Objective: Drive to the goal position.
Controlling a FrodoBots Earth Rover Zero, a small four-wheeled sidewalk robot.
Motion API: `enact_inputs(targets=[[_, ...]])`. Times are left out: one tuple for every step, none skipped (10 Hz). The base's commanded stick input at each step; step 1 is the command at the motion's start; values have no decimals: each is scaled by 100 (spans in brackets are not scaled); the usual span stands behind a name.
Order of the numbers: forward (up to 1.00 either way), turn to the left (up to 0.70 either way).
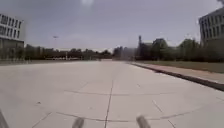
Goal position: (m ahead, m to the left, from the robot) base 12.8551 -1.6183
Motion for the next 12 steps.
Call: enact_inputs(targets=[[70, 0], [70, 0], [70, 0], [70, 0], [70, 0], [70, 0], [70, 0], [70, 0], [70, 0], [70, 0], [70, 0], [70, 0]])
